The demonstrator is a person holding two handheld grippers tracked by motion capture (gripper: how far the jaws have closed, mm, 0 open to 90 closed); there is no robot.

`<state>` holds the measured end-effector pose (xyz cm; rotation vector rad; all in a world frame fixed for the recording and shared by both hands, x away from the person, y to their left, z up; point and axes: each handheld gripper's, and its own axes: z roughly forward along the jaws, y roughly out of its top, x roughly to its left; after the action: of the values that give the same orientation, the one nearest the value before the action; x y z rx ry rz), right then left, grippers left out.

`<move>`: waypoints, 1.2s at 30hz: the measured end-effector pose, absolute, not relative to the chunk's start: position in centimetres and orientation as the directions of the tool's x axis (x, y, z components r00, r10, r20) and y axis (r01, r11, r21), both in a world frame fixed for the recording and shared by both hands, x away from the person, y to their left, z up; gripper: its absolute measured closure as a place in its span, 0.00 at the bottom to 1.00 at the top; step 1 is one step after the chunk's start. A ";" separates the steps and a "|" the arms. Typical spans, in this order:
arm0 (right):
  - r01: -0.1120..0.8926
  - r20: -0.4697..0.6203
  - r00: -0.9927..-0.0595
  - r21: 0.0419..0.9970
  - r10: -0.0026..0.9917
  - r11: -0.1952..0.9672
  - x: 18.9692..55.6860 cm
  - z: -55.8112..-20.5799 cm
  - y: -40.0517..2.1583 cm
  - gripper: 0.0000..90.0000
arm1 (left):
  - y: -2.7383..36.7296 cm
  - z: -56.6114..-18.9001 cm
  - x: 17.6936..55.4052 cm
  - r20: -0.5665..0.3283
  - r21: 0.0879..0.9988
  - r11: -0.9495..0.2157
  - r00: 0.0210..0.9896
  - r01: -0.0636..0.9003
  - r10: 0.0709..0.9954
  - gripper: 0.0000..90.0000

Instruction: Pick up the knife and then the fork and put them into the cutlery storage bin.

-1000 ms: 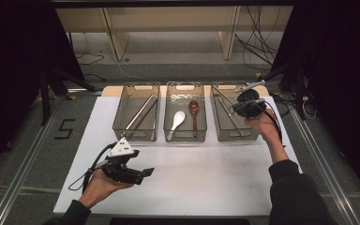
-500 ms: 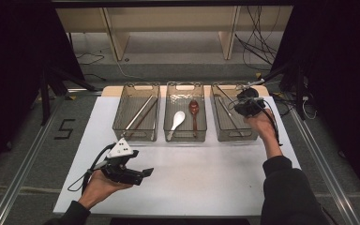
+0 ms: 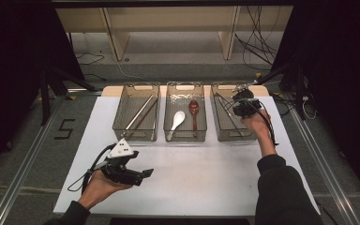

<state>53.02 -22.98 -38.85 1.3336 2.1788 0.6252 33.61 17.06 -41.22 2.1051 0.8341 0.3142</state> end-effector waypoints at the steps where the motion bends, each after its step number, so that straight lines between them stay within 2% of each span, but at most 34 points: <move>1: 0.674 -0.164 -0.392 0.619 0.905 0.404 53.1 -38.9 -22.9 0.75 | 17.0 -41.2 33.6 -0.067 0.777 -0.436 0.748 0.453 0.660 0.17; 8: 0.637 -0.175 -0.441 0.629 0.880 0.444 52.3 -38.5 -22.4 0.63 | 17.3 -41.2 33.6 -0.070 0.781 -0.427 0.743 0.456 0.665 0.17; 18: 0.595 -0.068 -0.504 0.695 0.861 0.403 49.3 -37.8 -22.9 0.49 | 17.3 -41.1 33.5 -0.070 0.790 -0.418 0.742 0.449 0.666 0.17; 29: 0.545 0.048 -0.538 0.781 0.842 0.304 45.5 -37.6 -23.5 0.42 | 17.3 -41.0 33.6 -0.072 0.799 -0.410 0.747 0.440 0.661 0.17; 36: 0.508 0.066 -0.551 0.817 0.832 0.272 43.6 -37.4 -23.7 0.39 | 17.3 -41.0 33.6 -0.072 0.803 -0.405 0.746 0.438 0.662 0.17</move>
<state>43.56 -23.75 -37.42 1.2150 2.1725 1.1791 33.57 17.28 -40.99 2.0638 0.8272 0.3233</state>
